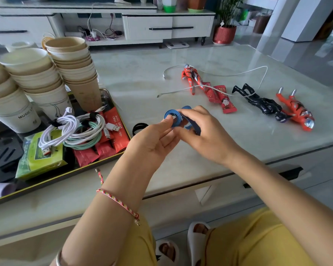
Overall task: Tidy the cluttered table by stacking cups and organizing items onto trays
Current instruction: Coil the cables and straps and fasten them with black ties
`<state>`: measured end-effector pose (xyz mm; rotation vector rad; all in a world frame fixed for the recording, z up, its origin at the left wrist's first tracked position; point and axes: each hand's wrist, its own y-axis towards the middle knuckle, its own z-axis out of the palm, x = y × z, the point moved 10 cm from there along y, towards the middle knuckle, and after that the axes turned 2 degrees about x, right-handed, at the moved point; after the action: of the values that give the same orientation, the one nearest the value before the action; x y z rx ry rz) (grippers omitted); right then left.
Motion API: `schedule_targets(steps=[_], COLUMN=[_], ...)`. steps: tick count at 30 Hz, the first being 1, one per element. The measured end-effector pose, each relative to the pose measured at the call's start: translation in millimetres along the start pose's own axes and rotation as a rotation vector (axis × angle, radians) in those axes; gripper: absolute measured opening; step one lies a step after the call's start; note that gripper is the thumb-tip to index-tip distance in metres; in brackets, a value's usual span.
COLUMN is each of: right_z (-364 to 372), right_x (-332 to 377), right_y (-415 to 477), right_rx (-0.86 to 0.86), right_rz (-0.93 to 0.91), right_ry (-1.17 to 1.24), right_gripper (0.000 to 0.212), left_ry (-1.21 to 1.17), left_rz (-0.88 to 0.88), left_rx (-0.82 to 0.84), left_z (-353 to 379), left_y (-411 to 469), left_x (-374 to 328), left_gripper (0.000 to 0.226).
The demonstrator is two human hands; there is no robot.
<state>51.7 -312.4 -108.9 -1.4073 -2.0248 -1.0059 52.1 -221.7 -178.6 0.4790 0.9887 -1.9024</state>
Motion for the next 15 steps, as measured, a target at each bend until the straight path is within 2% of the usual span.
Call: schedule_targets(steps=[3, 5, 8, 11, 15], right_z=[2.1, -0.5, 0.4, -0.4, 1.9], right_x=[-1.5, -2.3, -1.5, -6.5, -9.5], right_y=[0.1, 1.6, 4.6, 3.9, -0.9], right_rx=[-0.05, -0.053, 0.089, 0.221, 0.31], right_rz=[0.013, 0.016, -0.014, -0.011, -0.007], right_ry=[-0.075, -0.102, -0.115, -0.083, -0.06], right_gripper=[0.03, 0.022, 0.011, 0.024, 0.026], left_ry=[-0.022, -0.002, 0.13, 0.308, 0.535], left_rz=[-0.008, -0.032, -0.057, -0.041, 0.024], left_rx=[-0.017, -0.019, 0.007, 0.04, 0.046], left_z=[-1.9, -2.9, -2.8, -1.2, -3.2], left_y=[-0.2, -1.0, -3.3, -3.5, -0.4], left_x=[0.4, 1.7, 0.4, -5.0, -9.9], left_gripper=[0.013, 0.014, 0.012, 0.009, 0.017])
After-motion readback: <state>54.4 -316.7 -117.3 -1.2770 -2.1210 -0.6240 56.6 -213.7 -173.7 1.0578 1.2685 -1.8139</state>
